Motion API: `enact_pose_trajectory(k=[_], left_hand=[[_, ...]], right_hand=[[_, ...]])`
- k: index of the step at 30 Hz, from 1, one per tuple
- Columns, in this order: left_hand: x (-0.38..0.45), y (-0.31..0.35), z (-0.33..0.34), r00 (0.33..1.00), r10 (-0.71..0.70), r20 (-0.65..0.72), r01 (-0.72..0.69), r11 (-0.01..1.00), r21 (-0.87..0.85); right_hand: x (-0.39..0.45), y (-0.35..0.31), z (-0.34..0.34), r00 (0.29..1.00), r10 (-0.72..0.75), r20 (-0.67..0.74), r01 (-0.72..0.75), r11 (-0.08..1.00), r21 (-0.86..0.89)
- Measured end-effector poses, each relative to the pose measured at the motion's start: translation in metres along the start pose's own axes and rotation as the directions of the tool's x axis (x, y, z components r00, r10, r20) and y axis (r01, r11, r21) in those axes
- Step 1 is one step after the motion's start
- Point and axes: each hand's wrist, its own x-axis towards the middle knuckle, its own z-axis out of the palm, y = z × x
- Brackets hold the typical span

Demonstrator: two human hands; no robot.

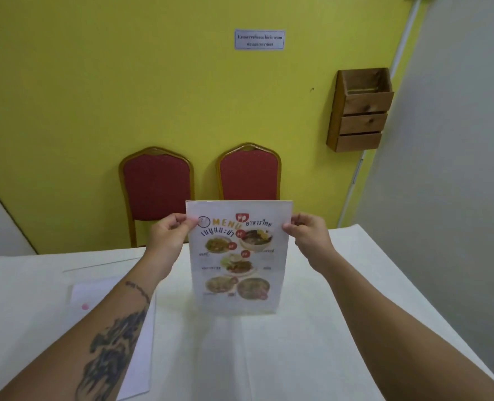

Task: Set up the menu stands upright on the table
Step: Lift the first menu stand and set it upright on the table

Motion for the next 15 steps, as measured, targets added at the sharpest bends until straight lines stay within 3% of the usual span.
enact_pose_trajectory(k=[8,15], left_hand=[[-0.009,0.007,0.000,0.997,-0.030,0.077,0.036,0.997,-0.070],[-0.014,-0.005,0.000,0.989,-0.128,0.074,0.137,0.983,-0.120]], right_hand=[[-0.003,0.011,-0.004,0.989,0.087,0.119,-0.097,0.992,0.084],[-0.004,0.014,0.000,0.998,-0.024,0.064,0.023,1.000,0.018]])
